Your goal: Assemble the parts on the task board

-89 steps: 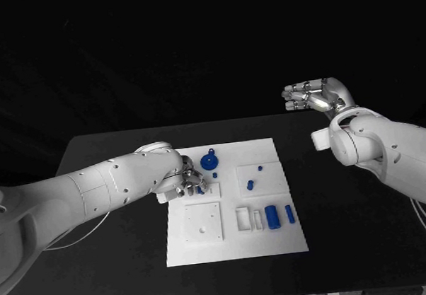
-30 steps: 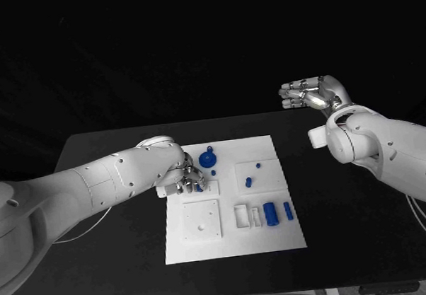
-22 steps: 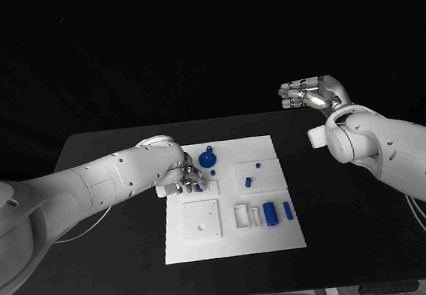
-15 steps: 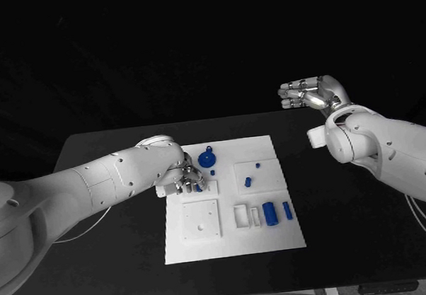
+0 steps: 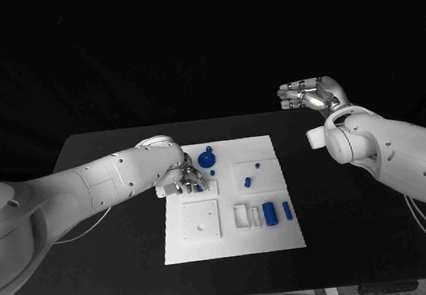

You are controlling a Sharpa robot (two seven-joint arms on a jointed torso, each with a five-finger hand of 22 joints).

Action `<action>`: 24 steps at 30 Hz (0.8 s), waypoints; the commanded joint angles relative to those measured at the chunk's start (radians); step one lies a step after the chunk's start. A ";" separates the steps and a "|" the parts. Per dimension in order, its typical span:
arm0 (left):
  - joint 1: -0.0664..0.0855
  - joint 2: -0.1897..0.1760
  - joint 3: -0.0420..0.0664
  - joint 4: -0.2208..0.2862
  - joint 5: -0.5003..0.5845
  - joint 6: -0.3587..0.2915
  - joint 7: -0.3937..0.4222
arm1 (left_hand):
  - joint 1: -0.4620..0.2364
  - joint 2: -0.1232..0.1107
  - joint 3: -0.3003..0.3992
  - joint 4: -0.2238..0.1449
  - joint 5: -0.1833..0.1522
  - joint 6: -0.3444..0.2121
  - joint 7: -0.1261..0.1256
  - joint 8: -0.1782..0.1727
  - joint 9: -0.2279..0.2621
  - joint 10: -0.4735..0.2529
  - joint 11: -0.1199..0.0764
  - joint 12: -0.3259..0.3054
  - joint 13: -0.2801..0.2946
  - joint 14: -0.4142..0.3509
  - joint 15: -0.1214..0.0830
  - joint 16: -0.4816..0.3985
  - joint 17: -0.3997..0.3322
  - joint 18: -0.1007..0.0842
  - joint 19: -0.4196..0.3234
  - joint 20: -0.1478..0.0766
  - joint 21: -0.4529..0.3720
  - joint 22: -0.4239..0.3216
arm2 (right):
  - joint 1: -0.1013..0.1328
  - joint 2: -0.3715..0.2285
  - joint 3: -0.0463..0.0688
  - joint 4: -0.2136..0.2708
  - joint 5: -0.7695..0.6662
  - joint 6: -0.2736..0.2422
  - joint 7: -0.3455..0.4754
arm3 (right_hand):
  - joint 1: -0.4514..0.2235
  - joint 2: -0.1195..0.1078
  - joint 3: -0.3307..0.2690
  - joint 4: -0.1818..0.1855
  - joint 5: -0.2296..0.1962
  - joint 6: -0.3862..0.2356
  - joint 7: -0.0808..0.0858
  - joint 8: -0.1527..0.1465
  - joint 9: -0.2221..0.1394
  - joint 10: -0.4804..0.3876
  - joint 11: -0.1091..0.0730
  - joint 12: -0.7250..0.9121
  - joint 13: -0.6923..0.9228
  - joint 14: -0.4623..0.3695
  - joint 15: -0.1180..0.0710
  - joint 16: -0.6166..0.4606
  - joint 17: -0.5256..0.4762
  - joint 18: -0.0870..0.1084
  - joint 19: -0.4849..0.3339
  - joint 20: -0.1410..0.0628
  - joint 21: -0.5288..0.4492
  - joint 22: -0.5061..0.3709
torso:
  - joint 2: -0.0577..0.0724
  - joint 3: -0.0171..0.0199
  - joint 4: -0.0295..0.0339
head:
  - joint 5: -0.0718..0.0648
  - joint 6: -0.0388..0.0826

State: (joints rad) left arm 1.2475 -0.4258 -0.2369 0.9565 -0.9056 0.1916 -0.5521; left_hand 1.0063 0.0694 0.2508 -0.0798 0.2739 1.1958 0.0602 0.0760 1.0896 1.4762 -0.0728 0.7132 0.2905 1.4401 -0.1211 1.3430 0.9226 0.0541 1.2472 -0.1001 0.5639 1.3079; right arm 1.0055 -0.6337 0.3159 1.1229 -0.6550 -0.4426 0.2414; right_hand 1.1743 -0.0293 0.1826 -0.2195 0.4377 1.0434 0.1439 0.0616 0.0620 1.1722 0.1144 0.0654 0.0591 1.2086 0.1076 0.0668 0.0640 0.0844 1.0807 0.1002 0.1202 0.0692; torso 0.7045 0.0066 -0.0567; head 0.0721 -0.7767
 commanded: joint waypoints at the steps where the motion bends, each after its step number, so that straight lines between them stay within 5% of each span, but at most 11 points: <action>1: -0.001 0.003 0.000 0.001 0.003 0.011 0.008 | 0.002 -0.011 -0.060 0.013 0.013 0.212 -0.126 -0.002 -0.006 0.039 -0.018 0.003 -0.002 0.005 -0.005 0.005 0.000 0.012 0.008 0.001 -0.003 0.015 | -0.001 0.001 0.000 0.001 0.001 0.014 0.007 | -0.006 0.000 0.007 0.000 0.004 -0.005 0.003 0.000 0.000 -0.007 0.001 -0.006 -0.001 -0.008 -0.001 -0.005 -0.001 0.007 -0.008 0.002 -0.006 0.001 | 0.000 0.0001 -0.0002 | -0.001 0.000; 5: -0.001 0.003 0.000 0.000 0.003 0.009 0.010 | 0.012 -0.012 -0.115 0.033 -0.005 0.211 -0.125 -0.002 -0.009 0.039 -0.019 0.003 -0.004 0.004 -0.006 0.004 -0.002 0.010 0.009 -0.001 -0.005 0.015 | -0.002 0.001 0.000 0.001 0.002 0.014 0.007 | -0.007 -0.001 0.006 -0.001 0.004 -0.006 0.003 0.000 0.000 -0.008 0.002 -0.006 -0.001 -0.009 -0.001 -0.005 -0.001 0.007 -0.009 0.002 -0.007 0.001 | 0.000 0.0000 -0.0006 | -0.002 0.000; 21: -0.001 0.000 0.000 -0.006 0.002 -0.003 0.011 | 0.016 -0.033 -0.149 0.060 -0.033 0.210 -0.125 -0.002 -0.009 0.039 -0.019 0.002 -0.008 0.004 -0.007 0.001 -0.006 0.009 0.010 -0.003 -0.007 0.015 | -0.002 0.000 0.000 0.002 0.005 0.011 0.007 | -0.007 -0.002 0.002 -0.002 0.004 -0.011 0.005 0.000 0.000 -0.011 0.003 -0.006 -0.001 -0.011 0.000 -0.005 -0.001 0.007 -0.011 0.003 -0.008 0.000 | 0.000 -0.0008 -0.0004 | -0.003 0.000; 24: -0.001 -0.004 0.000 -0.002 0.002 -0.005 0.013 | 0.010 -0.044 -0.160 0.074 -0.106 0.214 -0.125 0.000 -0.008 0.039 -0.019 0.002 -0.009 0.004 -0.007 0.002 -0.005 0.009 0.010 -0.003 -0.008 0.015 | -0.003 0.000 0.000 0.002 0.006 0.010 0.007 | -0.007 -0.002 0.002 -0.002 0.004 -0.011 0.005 0.000 0.000 -0.011 0.003 -0.006 -0.001 -0.011 0.000 -0.005 -0.001 0.007 -0.011 0.003 -0.008 0.000 | 0.000 -0.0010 -0.0006 | -0.003 0.000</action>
State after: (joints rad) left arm 1.2460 -0.4289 -0.2374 0.9507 -0.9057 0.1896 -0.5507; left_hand 1.0149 0.0334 0.0934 -0.0074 0.1794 1.4040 -0.0629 0.0765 1.0819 1.4632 -0.0853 0.7133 0.2829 1.4422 -0.1234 1.3429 0.9178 0.0542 1.2508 -0.1038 0.5630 1.3076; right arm 1.0035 -0.6341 0.3159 1.1232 -0.6511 -0.4428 0.2412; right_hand 1.1743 -0.0292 0.1826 -0.2194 0.4377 1.0401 0.1472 0.0616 0.0619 1.1685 0.1180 0.0654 0.0592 1.2052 0.1111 0.0668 0.0640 0.0844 1.0771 0.1037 0.1144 0.0692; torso 0.7045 0.0060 -0.0568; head 0.0692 -0.7766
